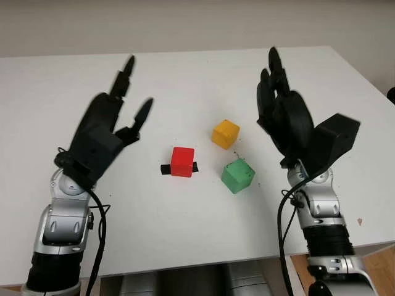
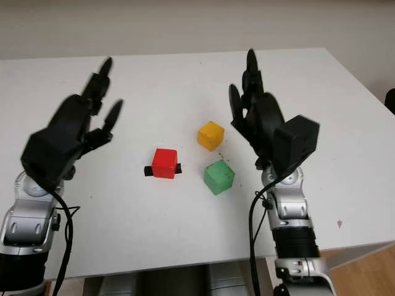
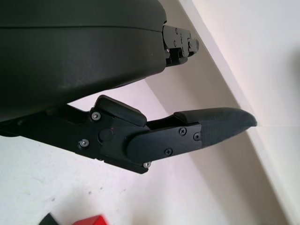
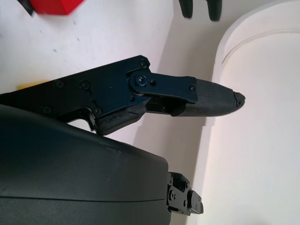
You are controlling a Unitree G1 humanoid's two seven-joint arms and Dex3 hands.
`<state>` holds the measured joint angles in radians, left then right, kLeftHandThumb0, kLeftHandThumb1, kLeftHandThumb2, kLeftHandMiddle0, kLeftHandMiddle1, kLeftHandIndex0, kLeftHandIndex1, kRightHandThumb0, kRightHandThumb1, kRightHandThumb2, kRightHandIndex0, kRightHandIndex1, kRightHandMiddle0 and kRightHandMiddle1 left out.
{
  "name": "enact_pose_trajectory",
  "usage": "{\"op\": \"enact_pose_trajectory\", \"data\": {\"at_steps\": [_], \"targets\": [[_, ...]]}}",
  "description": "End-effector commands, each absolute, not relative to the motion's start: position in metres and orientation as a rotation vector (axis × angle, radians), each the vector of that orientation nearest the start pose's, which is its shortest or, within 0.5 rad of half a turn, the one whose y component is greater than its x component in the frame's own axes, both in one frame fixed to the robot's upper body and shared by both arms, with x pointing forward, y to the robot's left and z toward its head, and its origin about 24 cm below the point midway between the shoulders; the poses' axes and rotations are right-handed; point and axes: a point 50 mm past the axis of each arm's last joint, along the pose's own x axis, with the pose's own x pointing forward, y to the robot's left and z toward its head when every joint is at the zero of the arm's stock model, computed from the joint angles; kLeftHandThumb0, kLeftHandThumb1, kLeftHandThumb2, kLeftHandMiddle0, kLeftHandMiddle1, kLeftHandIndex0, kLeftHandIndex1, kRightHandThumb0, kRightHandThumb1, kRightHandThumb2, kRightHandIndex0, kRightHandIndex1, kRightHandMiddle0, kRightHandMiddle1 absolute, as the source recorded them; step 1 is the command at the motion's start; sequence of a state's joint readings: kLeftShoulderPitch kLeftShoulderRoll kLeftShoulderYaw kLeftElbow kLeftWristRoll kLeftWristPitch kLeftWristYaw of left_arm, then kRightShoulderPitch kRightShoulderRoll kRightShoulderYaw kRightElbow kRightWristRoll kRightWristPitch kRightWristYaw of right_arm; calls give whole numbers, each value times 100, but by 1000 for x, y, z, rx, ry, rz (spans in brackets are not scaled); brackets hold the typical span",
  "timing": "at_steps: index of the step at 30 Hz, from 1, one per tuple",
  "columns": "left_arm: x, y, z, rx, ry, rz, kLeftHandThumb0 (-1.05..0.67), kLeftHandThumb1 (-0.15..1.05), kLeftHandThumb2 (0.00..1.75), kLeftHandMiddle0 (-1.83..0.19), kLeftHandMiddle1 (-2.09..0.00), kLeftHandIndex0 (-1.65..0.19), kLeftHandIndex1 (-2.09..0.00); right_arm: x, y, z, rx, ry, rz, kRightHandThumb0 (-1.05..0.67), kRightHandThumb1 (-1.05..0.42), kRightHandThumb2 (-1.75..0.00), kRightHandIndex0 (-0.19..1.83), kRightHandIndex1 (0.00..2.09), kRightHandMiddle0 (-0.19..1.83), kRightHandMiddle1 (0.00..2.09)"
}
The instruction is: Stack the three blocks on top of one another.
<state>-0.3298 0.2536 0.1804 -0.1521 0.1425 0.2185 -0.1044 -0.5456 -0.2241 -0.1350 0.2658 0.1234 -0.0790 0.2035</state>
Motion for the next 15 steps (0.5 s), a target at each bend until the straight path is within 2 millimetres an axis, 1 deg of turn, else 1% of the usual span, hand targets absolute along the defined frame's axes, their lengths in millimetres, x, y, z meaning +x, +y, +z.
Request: {"op": "enact_pose_trajectory", "data": {"at_steps": [1, 3, 5, 7, 9, 10, 11, 12, 13, 15], "targets": [[305, 217, 161, 266, -273, 127, -84, 105, 62, 2, -5, 0, -8, 351, -190, 177, -129, -407, 144, -70, -105, -31, -8, 7, -4, 9], [308, 222, 157, 238, -265, 158, -83, 105, 60, 2, -5, 0, -7, 358, -196, 186, -195, -422, 126, -65, -105, -24, -4, 9, -1, 11], [312, 225, 152, 221, -254, 171, -82, 105, 59, 4, -4, 2, -6, 365, -202, 194, -247, -424, 117, -64, -104, -13, 2, 11, 4, 14], [314, 227, 147, 198, -248, 180, -79, 105, 61, 8, -3, 7, -4, 372, -206, 201, -308, -425, 125, -61, -99, -7, 6, 12, 7, 16], [317, 229, 143, 189, -236, 174, -77, 105, 61, 11, -2, 11, -2, 379, -208, 209, -377, -417, 151, -58, -95, -4, 12, 15, 12, 20], [319, 230, 141, 184, -233, 168, -77, 105, 62, 13, -2, 13, -1, 383, -209, 213, -425, -404, 172, -55, -92, -4, 16, 17, 14, 27], [320, 230, 140, 182, -231, 162, -76, 105, 62, 15, -1, 15, 0, 387, -209, 217, -487, -391, 190, -53, -90, -5, 22, 19, 9, 50], [321, 231, 138, 179, -229, 159, -76, 105, 62, 16, -1, 16, 0, 390, -208, 221, -555, -379, 206, -53, -88, -5, 26, 21, 7, 61], [321, 231, 137, 183, -228, 159, -75, 105, 62, 17, -2, 17, 0, 393, -207, 225, -640, -378, 231, -53, -86, -4, 30, 23, 7, 69], [322, 231, 137, 190, -227, 158, -76, 105, 62, 17, -2, 17, 0, 396, -204, 232, -830, -398, 268, -53, -84, -4, 33, 24, 7, 75]]}}
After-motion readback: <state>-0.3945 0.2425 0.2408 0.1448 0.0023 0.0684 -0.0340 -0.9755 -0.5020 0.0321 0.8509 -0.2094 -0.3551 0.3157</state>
